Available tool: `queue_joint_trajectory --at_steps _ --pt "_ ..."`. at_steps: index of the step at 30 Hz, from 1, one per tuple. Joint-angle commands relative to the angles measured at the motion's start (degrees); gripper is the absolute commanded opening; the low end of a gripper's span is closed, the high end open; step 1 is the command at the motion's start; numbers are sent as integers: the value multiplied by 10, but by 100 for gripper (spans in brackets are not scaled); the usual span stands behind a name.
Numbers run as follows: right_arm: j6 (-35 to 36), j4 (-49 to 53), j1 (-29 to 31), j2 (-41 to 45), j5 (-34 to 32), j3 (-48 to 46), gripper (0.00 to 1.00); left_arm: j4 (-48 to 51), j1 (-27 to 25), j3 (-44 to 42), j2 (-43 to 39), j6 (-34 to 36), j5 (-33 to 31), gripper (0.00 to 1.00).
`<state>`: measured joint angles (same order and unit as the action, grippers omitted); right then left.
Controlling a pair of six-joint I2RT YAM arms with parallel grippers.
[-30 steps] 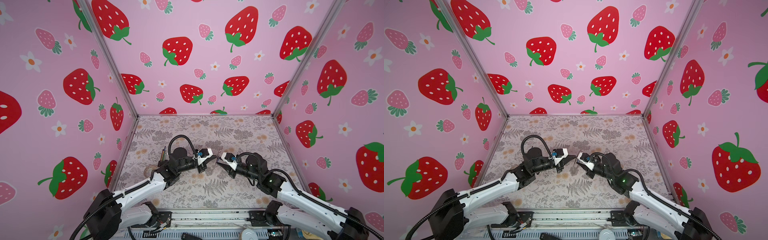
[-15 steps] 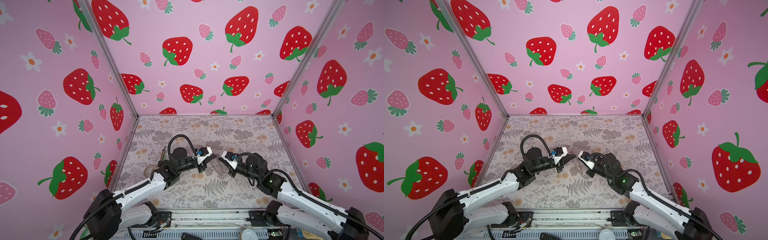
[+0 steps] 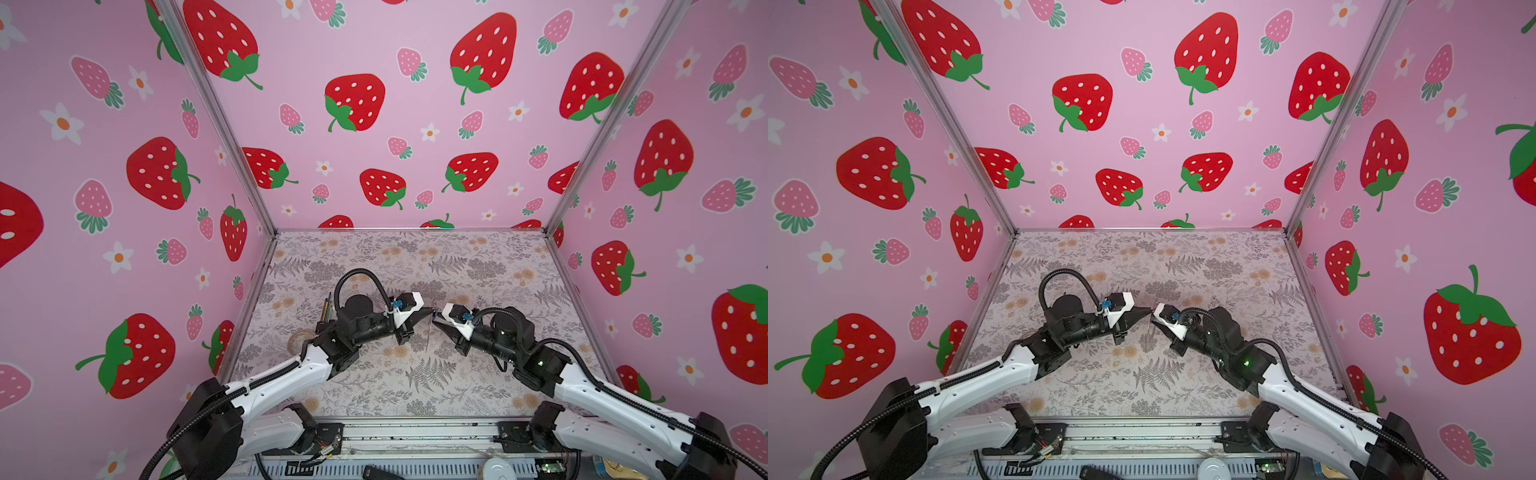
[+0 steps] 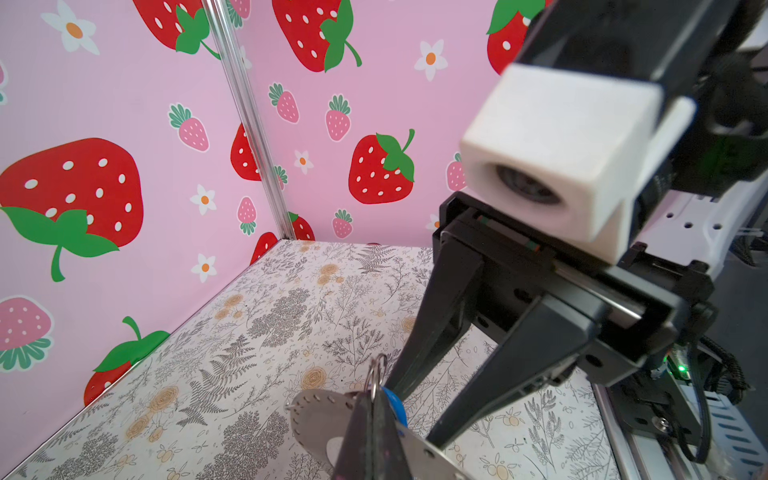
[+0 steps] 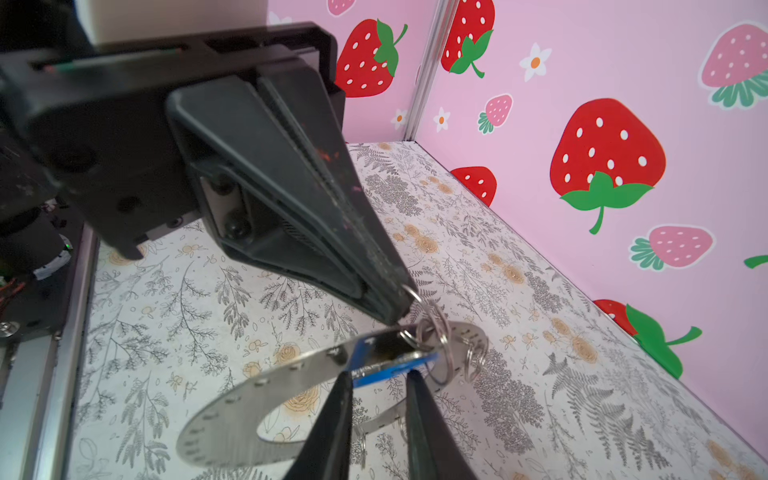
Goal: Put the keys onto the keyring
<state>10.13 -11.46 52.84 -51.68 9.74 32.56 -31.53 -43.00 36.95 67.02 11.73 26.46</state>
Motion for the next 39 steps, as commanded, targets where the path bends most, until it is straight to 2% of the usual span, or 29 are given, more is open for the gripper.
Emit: queue_joint_trajectory --at_steps 1,8,10,12,14,19,26,30,39 --pt "2 3 6 -1 -17 25 14 -30 1 8 -7 -2 2 0" --pt "-6 10 5 -1 -60 29 8 -35 1 10 -5 -9 3 0" --pt "-5 6 5 -1 -46 28 14 -36 1 10 -5 -10 3 0" --pt "-3 -2 6 -16 -17 26 26 -36 1 10 -6 -10 3 0" --pt "-4 -4 5 -25 5 25 30 -36 1 10 -7 -10 3 0" --pt "-4 0 6 -43 26 30 34 -34 0 9 -9 -9 3 0" --pt "-8 5 8 -30 -17 34 21 -31 1 7 -11 -6 3 0" --pt "-5 -8 9 -9 -32 20 17 -31 1 7 -9 -5 3 0" --pt "-8 -3 8 -17 -41 21 11 -31 1 8 -8 -6 3 0"
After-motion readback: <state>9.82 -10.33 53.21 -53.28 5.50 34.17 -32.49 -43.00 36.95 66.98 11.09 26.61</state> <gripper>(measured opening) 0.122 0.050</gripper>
